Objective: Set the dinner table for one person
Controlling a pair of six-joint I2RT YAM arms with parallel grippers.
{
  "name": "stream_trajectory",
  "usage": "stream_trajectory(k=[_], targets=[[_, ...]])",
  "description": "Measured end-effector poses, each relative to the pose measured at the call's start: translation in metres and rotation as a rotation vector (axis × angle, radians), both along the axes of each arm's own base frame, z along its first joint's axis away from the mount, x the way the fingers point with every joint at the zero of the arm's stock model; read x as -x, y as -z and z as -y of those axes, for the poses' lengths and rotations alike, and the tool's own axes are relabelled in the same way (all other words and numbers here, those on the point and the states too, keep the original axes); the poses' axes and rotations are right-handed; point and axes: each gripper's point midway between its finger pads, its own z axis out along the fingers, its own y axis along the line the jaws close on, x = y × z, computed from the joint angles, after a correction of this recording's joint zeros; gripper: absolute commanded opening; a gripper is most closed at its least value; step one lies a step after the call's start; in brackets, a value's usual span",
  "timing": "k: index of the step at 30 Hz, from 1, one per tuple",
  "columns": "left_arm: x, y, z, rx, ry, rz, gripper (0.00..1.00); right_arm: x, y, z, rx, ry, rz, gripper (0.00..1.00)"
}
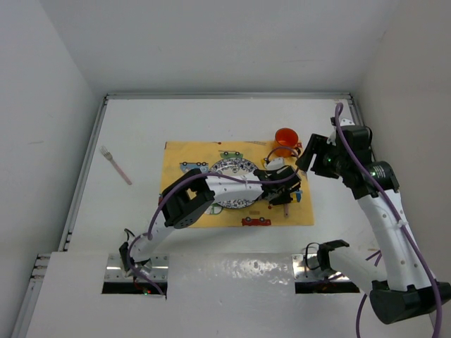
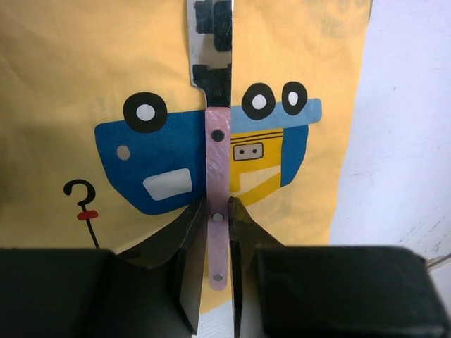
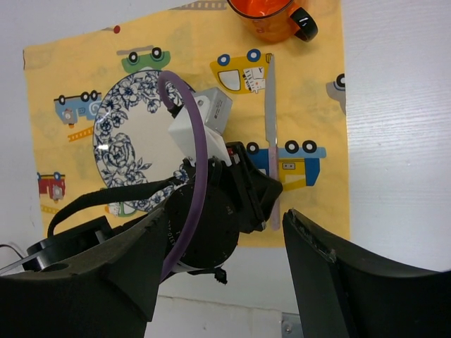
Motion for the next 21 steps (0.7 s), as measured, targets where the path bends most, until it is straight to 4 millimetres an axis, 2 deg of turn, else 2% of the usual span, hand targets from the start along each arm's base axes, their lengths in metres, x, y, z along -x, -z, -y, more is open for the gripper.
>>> stream_trajectory(k=[7,14,21], targets=[[0.0016,-0.0022,0.0068,0.033,-0.002,-0.006,0.29,0.001,-0.001,0.0002,-0.001,0.0,0.005,0.67],[0.0025,-0.0036,0.0091,0.048,0.001,-0.009,0.33,0.0013,-0.0013,0.0003,-0.001,0.0,0.006,0.67],[0.0096,-0.0054,0.0016,0.041,0.013,-0.025,0.37,0.0034,-0.004,0.0027,0.008,0.005,0.016,0.68]])
